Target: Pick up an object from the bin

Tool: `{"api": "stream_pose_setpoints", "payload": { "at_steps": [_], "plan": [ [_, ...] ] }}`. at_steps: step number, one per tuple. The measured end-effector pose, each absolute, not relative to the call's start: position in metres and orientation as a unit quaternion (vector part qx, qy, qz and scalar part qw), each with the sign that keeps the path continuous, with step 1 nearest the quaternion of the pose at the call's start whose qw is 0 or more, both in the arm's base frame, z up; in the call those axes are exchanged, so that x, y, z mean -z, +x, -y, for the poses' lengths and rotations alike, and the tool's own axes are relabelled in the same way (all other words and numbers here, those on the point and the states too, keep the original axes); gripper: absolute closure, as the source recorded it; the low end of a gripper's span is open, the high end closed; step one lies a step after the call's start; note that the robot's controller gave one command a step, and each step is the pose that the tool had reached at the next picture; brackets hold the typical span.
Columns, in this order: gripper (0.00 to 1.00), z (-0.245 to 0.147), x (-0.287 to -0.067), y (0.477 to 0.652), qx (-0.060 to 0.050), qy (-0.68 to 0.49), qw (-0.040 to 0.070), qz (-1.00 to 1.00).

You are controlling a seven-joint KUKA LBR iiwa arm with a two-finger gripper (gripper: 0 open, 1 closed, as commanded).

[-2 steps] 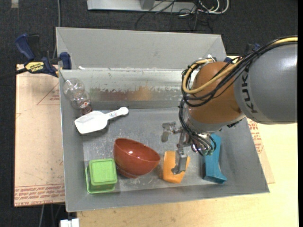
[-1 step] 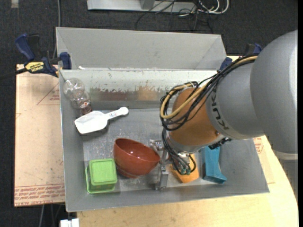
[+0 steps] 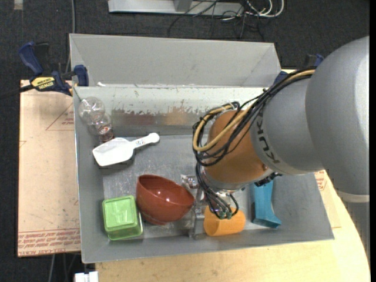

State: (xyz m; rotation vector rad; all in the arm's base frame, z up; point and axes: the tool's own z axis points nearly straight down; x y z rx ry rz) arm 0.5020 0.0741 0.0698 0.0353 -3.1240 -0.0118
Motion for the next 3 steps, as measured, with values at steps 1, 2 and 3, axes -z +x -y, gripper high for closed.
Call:
{"api": "stream_pose_setpoints", "payload": {
  "at_steps": [1,2,3],
  "plan": [
    [0.00,-0.071,-0.075,0.503,0.002,0.017,0.008,1.000],
    [0.00,-0.110,-0.072,0.485,0.000,0.003,-0.001,1.000],
    [1.00,-0.112,-0.070,0.480,0.001,0.005,0.007,1.000]
  ]
}}
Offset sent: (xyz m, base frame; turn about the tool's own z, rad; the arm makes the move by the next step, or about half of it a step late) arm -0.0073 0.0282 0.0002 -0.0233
